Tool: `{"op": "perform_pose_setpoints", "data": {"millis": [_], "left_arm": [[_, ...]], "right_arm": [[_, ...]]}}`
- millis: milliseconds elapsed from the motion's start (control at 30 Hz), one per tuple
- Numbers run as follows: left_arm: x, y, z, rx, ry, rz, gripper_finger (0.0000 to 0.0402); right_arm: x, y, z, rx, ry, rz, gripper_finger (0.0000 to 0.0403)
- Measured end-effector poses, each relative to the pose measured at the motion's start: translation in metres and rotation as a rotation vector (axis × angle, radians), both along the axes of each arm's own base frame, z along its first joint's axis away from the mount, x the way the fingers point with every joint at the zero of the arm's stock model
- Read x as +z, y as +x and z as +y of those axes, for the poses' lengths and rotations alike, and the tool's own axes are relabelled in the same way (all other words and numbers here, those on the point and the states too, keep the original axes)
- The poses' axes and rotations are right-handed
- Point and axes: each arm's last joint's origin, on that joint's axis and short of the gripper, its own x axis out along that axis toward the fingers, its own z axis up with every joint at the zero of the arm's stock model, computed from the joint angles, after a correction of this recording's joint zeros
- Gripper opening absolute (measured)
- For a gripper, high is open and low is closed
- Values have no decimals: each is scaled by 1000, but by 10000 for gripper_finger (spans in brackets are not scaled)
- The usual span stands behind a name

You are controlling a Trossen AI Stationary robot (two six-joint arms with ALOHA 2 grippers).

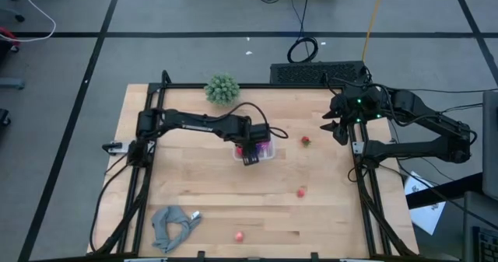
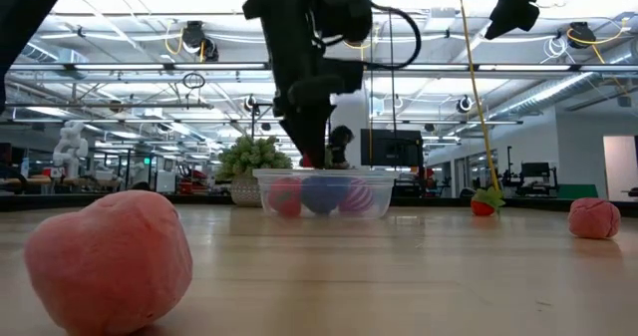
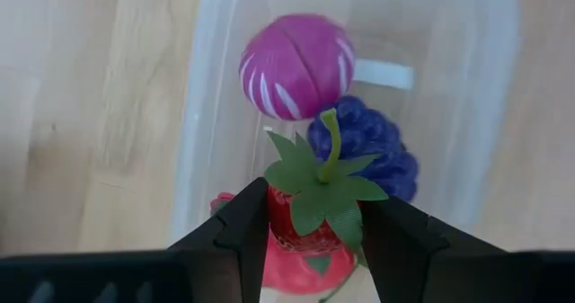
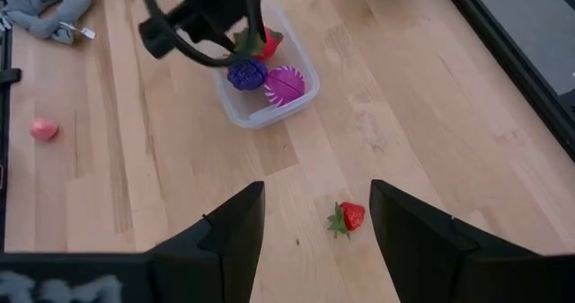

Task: Pick and placing Produce into tupperware
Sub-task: Put the bottom strawberry into the bin

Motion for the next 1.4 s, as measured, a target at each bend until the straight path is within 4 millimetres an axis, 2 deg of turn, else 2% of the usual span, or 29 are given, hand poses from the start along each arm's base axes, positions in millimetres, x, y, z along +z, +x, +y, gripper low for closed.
{"op": "perform_pose_setpoints", "data": {"millis": [100, 233, 533, 1400], "left_arm": [[-11, 3, 3, 7, -1, 25, 150], [-15, 4, 6, 21, -5, 33, 150], [-13, 10, 13, 53, -38, -51, 150], [-13, 10, 11, 55, -113, -54, 150]], "right_arm": [[0, 0, 0, 0, 1, 4, 193], [0, 0, 0, 1, 1, 3, 193], [0, 0, 0, 0, 2, 7, 193], [-1, -1, 0, -2, 6, 12, 193]]}}
